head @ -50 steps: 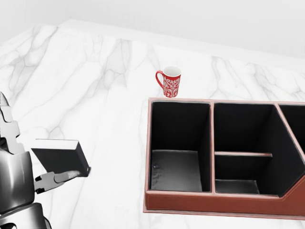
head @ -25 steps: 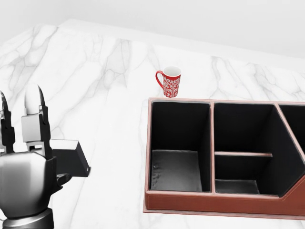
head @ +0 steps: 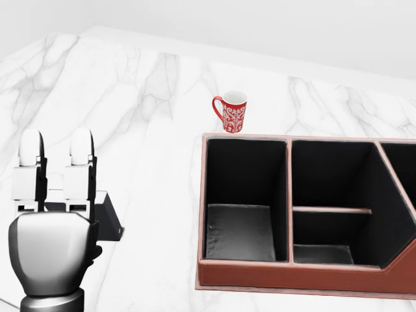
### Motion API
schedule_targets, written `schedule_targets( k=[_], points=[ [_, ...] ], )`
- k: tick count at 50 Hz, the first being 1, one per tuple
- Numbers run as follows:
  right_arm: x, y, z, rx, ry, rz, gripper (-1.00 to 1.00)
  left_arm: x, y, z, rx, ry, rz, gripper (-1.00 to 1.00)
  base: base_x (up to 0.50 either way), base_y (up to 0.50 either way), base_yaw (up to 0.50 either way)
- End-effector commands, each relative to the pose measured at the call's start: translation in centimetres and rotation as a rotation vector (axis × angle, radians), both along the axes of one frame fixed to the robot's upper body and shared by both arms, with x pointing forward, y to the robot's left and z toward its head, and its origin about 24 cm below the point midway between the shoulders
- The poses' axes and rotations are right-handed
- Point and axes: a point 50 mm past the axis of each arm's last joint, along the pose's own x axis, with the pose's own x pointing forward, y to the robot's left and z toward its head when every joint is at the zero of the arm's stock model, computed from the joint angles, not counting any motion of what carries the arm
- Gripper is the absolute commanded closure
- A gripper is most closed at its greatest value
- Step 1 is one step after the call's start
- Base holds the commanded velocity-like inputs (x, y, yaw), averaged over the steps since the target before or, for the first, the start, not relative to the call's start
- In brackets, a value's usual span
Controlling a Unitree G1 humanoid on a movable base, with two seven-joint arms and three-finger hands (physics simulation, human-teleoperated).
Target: Pick up the book and place it in the left compartment of the caddy.
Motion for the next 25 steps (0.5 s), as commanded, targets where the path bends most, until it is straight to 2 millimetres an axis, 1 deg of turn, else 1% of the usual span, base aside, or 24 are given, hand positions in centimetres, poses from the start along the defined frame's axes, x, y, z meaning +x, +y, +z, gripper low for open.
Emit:
schedule_targets(
  k=[1, 15, 17, 18, 19, 22, 25],
  points=[
    [0.1, 0.0, -0.1, -0.001, 0.008, 0.002, -1.0, -0.1, -0.1, -0.1, 0.004, 0.004, -0.005, -1.0, 0.0, 0.0, 0.0],
    [0.1, 0.0, -0.1, -0.001, 0.008, 0.002, -1.0, -0.1, -0.1, -0.1, 0.004, 0.004, -0.005, -1.0, 0.0, 0.0, 0.0],
    [-0.1, 0.1, 0.2, -0.004, -0.016, 0.01, -1.0, 0.0, 0.0, 0.0, 0.005, -0.002, -0.002, -1.0, 0.0, 0.0, 0.0],
    [-0.1, 0.1, 0.2, -0.009, -0.007, 0.008, -1.0, 0.8, -0.3, 0.1, 0.076, -0.006, 0.025, -1.0, 0.0, 0.0, 0.0],
    [0.0, 0.1, 0.1, -0.007, -0.006, 0.01, -1.0, 1.2, -0.5, 0.1, 0.082, -0.008, 0.019, -1.0, 0.0, 0.0, 0.0],
    [0.1, 0.2, 0.0, -0.007, 0.0, 0.017, -1.0, 1.7, -0.3, 0.5, 0.052, -0.022, 0.015, -1.0, 0.0, 0.0, 0.0],
    [0.0, 0.3, 0.2, -0.017, -0.001, 0.016, -1.0, 2.0, -0.2, 0.2, 0.059, -0.005, 0.02, -1.0, 0.0, 0.0, 0.0]
  ],
)
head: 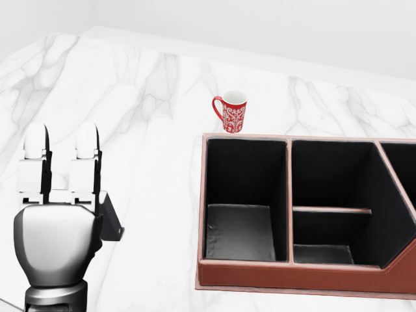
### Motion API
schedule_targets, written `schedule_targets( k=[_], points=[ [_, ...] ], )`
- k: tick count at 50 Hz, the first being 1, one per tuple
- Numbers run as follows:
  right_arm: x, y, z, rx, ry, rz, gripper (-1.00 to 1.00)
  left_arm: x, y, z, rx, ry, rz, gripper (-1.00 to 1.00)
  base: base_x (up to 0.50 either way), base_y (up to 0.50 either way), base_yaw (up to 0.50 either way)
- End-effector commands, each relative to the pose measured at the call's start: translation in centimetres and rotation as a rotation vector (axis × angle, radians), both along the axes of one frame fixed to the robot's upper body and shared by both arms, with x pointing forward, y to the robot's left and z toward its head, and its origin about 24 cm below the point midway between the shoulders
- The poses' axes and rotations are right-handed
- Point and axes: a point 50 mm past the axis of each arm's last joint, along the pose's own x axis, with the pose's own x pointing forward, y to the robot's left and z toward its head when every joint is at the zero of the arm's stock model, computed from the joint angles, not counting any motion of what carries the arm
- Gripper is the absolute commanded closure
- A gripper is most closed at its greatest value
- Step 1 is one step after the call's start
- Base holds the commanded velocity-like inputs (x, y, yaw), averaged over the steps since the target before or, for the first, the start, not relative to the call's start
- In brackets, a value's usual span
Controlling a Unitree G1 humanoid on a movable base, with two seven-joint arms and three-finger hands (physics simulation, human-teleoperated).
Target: Pick up the book and place it in the left compartment of the caddy.
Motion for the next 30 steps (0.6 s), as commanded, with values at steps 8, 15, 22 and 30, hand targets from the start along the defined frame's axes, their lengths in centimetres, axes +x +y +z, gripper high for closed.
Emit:
schedule_targets(
  k=[8, 15, 22, 30],
  points=[
    [0.1, 0.3, 0.0, -0.016, 0.009, 0.017, -1.0, 2.4, 1.2, 0.0, -0.035, 0.062, 0.017, -1.0, 0.0, 0.0, 0.0],
    [0.2, 0.3, -0.1, -0.016, 0.011, 0.024, -1.0, 3.0, 1.1, -0.9, -0.017, 0.156, -0.007, -1.0, 0.0, 0.0, 0.0],
    [0.1, 0.3, 0.2, -0.024, -0.001, 0.026, -1.0, 4.0, 1.9, -2.7, -0.045, 0.293, 0.004, -1.0, 0.0, 0.0, 0.0],
    [0.1, 0.4, 0.2, -0.028, 0.002, 0.027, -1.0, 5.1, 2.3, -3.6, -0.023, 0.388, 0.025, -1.0, 0.0, 0.0, 0.0]
  ],
)
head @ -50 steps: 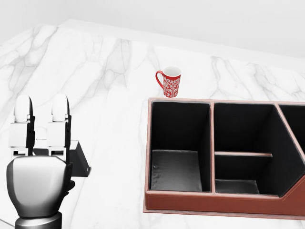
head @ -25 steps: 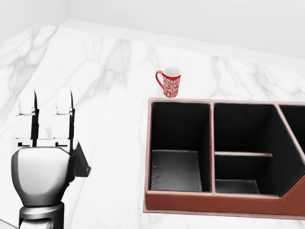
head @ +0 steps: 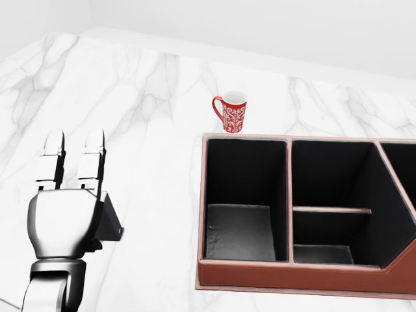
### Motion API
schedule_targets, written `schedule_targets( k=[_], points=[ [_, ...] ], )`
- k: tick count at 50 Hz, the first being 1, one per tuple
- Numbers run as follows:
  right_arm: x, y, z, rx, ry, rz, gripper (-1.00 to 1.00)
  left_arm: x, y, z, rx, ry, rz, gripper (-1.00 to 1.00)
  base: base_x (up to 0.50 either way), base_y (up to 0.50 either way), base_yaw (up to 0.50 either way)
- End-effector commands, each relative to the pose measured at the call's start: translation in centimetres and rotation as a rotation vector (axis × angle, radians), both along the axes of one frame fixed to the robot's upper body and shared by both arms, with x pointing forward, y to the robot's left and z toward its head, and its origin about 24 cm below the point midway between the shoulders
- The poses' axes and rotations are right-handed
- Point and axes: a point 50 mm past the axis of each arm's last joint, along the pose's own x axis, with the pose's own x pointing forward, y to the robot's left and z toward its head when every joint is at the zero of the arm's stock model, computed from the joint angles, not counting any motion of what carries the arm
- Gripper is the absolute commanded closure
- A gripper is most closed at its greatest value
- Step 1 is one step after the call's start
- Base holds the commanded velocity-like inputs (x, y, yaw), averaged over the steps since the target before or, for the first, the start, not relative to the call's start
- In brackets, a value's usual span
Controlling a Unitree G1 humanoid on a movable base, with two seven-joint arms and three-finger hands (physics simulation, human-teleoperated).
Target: Pick up the book and place it in the left compartment of the caddy.
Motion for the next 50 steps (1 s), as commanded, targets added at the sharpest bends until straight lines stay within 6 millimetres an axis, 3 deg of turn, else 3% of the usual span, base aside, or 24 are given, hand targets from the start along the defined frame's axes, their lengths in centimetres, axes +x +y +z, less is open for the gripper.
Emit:
schedule_targets(
  k=[1, 15, 31, 50],
  points=[
    [0.0, 0.1, 0.1, -0.008, -0.001, 0.003, -1.0, 1.6, 0.8, -1.7, 0.019, 0.156, 0.028, -1.0, 0.0, 0.0, 0.0],
    [0.1, 0.1, -0.2, 0.0, 0.008, 0.005, -1.0, 2.6, 1.4, -0.8, 0.054, 0.182, 0.05, -1.0, 0.0, 0.0, 0.0],
    [0.0, 0.1, -0.2, -0.001, 0.009, 0.009, -1.0, 5.0, 2.3, -2.5, 0.062, 0.287, 0.092, -1.0, 0.0, 0.0, 0.0],
    [0.3, 0.0, -0.6, 0.009, 0.022, 0.014, -1.0, 6.8, 2.7, -2.9, 0.106, 0.38, 0.1, -1.0, 0.0, 0.0, 0.0]
  ],
)
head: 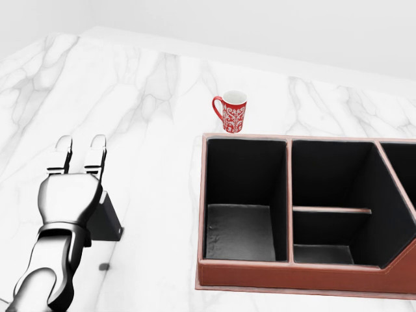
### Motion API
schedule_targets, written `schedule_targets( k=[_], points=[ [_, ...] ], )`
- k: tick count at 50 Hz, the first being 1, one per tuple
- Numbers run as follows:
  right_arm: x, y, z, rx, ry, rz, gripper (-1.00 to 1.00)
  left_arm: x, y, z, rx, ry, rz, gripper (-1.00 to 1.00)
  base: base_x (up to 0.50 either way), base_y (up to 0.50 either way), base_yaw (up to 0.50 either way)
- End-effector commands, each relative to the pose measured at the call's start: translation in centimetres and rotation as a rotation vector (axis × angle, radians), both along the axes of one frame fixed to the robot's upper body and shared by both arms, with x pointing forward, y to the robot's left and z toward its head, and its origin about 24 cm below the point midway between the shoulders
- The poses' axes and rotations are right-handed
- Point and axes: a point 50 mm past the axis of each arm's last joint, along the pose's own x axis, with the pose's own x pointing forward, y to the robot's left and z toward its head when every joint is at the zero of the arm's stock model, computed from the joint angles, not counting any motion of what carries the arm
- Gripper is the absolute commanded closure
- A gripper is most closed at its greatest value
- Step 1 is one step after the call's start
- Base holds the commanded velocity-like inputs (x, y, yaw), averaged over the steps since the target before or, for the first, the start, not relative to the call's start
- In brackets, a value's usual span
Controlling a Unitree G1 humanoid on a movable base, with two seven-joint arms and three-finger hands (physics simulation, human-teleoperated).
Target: Pick up the book and place it in the left compartment of the caddy.
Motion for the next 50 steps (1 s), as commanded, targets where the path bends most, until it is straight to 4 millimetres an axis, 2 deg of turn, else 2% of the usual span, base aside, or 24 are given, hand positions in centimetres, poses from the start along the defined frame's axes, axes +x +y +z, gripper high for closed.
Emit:
schedule_targets(
  k=[1, 12, 19, 33, 50],
  points=[
    [0.1, 0.0, -0.2, 0.005, 0.005, 0.003, -1.0, 1.2, 0.5, -0.4, 0.03, 0.064, 0.012, -1.0, 0.0, 0.0, 0.0],
    [-0.1, 0.0, 0.0, -0.001, 0.003, -0.001, -1.0, 1.6, 1.0, -1.5, 0.024, 0.087, 0.035, -1.0, 0.0, 0.0, 0.0],
    [0.0, 0.0, -0.1, 0.0, 0.008, 0.0, -1.0, 2.5, 1.4, -1.3, 0.03, 0.089, 0.053, -1.0, 0.0, 0.0, 0.0],
    [0.1, 0.0, -0.1, 0.002, 0.007, 0.0, -1.0, 3.0, 1.8, -1.7, 0.026, 0.123, 0.078, -1.0, 0.0, 0.0, 0.0],
    [0.0, 0.1, 0.1, -0.004, 0.004, -0.001, -1.0, 2.5, 1.7, -3.1, 0.053, 0.199, 0.084, -1.0, 0.0, 0.0, 0.0]
  ],
)
